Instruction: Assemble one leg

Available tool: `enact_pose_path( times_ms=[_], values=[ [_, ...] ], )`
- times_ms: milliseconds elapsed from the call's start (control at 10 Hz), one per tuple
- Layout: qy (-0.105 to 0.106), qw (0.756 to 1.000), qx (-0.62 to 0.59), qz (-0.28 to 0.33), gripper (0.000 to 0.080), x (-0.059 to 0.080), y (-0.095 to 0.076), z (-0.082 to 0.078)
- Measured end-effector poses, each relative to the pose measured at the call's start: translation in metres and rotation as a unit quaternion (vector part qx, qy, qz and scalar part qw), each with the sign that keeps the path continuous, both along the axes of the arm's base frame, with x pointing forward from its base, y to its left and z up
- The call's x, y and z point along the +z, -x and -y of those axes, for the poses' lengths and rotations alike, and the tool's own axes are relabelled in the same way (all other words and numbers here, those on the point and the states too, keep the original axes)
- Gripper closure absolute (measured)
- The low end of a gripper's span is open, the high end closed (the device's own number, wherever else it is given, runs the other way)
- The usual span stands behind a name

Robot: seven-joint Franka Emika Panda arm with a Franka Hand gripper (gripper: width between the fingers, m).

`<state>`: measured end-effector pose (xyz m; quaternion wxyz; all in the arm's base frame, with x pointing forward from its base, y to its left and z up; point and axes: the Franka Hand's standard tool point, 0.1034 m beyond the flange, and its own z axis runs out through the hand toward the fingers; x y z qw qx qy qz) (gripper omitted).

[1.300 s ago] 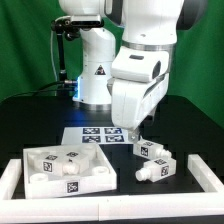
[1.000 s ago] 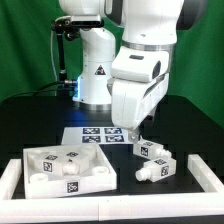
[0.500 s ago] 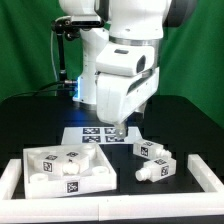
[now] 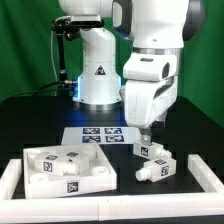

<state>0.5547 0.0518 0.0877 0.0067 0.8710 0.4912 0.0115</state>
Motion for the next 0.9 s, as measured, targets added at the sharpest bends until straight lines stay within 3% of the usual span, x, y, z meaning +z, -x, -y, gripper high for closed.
enact_pose_path(
  times_ms=[200, 400, 500, 900],
  values=[
    [-0.003, 1.0, -0.011, 0.012, 0.015, -0.005, 0.006, -0.009],
    [-0.01, 1.0, -0.019, 0.016, 0.015, -0.026, 0.052, -0.035],
    [-0.01, 0.999, -0.032, -0.002, 0.015, -0.031, 0.063, -0.036],
    [-0.01, 0.999, -0.031, 0.002, 0.015, -0.032, 0.062, -0.036]
  ],
)
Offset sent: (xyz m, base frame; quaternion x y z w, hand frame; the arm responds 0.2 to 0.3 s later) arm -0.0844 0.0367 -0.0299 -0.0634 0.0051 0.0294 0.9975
